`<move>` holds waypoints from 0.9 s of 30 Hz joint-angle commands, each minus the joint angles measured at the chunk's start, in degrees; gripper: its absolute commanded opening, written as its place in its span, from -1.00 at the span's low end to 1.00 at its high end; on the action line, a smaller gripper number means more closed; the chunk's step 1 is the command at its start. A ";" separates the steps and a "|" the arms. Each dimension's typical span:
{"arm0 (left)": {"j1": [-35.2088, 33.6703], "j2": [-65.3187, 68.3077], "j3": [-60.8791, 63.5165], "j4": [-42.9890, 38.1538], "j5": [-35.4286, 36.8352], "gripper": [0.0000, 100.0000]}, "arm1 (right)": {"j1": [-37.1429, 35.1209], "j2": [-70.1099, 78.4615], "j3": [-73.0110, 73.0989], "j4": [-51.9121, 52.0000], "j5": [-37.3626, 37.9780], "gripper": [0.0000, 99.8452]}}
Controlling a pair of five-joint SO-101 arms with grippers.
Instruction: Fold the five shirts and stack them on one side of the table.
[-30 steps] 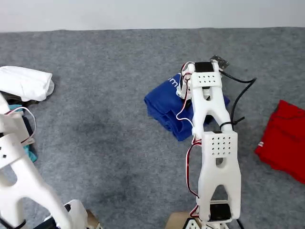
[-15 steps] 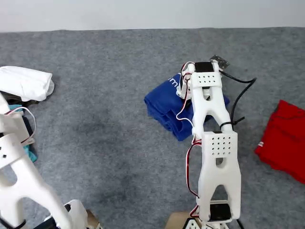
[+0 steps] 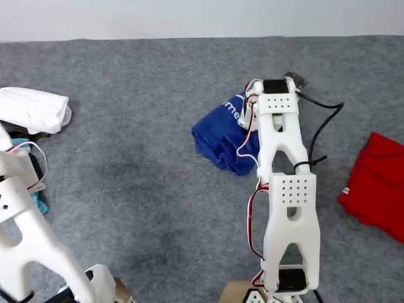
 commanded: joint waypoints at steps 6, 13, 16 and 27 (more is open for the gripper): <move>0.26 -1.41 -0.31 0.18 -0.35 -0.99 | 5.14 -7.87 -14.07 8.22 18.02 -0.98; 0.26 -1.41 -0.31 0.18 -0.35 -0.99 | 13.49 -17.27 -11.16 8.13 40.97 -0.98; 0.26 -1.41 -0.31 0.18 -0.35 -0.99 | 16.31 -20.00 -7.38 8.13 46.33 -0.98; 0.26 -1.41 -0.22 0.18 -0.35 -0.99 | 26.59 -28.26 4.92 8.13 56.62 -0.98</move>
